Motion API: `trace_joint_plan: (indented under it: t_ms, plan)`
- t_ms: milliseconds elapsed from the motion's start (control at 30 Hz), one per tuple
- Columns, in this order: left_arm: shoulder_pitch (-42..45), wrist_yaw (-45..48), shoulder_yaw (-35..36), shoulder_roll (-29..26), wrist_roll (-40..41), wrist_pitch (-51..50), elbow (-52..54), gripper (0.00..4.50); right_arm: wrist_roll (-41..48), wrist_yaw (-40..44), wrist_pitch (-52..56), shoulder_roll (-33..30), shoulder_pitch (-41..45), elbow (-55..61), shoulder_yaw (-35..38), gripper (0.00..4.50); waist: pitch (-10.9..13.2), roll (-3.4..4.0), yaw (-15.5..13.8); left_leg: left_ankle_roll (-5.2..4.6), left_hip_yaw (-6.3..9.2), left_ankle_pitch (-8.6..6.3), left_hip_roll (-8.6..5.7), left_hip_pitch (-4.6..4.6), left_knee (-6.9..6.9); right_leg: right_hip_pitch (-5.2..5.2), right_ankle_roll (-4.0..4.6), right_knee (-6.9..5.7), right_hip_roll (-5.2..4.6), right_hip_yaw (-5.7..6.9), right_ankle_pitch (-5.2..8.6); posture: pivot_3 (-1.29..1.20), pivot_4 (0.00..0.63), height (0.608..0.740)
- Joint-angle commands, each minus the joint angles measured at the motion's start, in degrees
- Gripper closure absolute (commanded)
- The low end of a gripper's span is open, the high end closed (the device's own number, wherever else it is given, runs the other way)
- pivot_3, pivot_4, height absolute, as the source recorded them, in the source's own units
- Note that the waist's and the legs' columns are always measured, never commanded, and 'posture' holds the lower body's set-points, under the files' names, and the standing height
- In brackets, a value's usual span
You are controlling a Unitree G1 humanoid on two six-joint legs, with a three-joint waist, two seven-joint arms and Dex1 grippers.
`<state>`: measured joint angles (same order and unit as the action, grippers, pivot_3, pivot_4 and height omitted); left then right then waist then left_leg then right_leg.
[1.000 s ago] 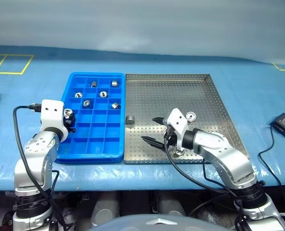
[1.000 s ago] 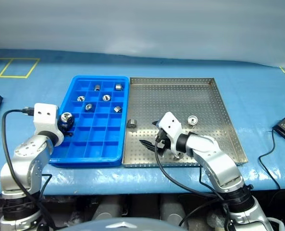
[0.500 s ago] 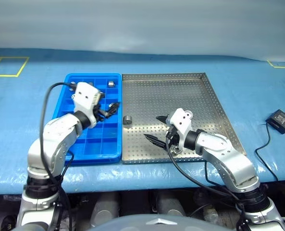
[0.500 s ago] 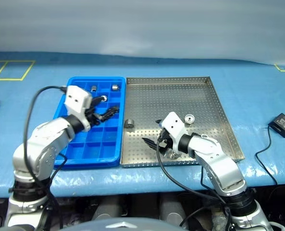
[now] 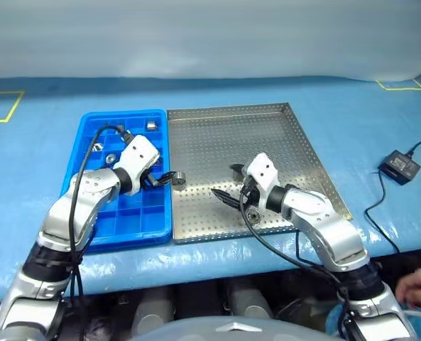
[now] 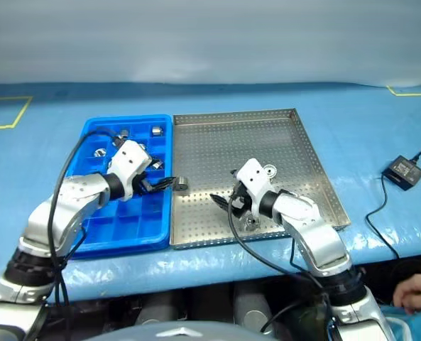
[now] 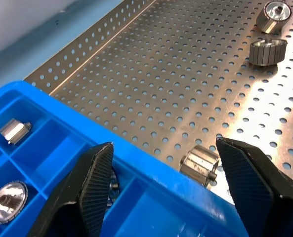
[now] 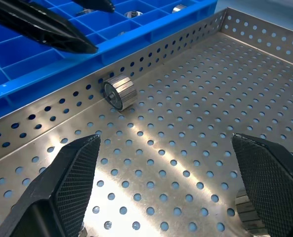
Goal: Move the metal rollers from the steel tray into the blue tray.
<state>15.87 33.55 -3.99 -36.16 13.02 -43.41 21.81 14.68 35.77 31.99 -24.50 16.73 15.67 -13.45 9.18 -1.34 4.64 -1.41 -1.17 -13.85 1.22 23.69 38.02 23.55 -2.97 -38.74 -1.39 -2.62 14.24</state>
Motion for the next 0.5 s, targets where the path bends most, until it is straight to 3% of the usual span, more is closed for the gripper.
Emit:
trace_joint_plan:
  t_ms: [33, 233, 500]
  plan:
    - [-4.00, -2.95, 6.49, -0.84, 0.38, -1.70, 7.62, 0.90, -1.03, 5.84, -4.63, 1.96, 6.28, -8.09, -3.68, 0.00, 0.00, 0.00, 0.30, 0.00, -0.08, 0.00, 0.04, -0.03, -0.02, 0.01, 0.09, 0.00, -0.01, -0.02, -0.08, -0.06, 0.150, 0.740]
    - [-10.12, -5.64, 9.58, 0.34, 1.56, -5.21, 13.31, 0.90, -2.69, 11.00, -10.41, 6.51, 12.23, -22.96, -5.97, 0.00, 0.00, -0.01, -1.83, -0.01, 0.02, -0.01, 0.00, -0.01, -0.02, -0.04, 0.10, 0.00, -0.04, 0.05, -0.11, 0.04, 0.150, 0.740]
    - [-14.83, -7.93, 11.38, 1.09, 2.38, -8.22, 17.86, 0.90, -5.47, 11.41, -17.74, 12.84, 18.43, -38.57, -4.65, 0.00, 0.00, -0.01, -4.00, 0.01, 0.05, 0.01, -0.01, -0.04, -0.03, -0.05, 0.11, -0.01, -0.09, 0.11, -0.13, 0.08, 0.150, 0.740]
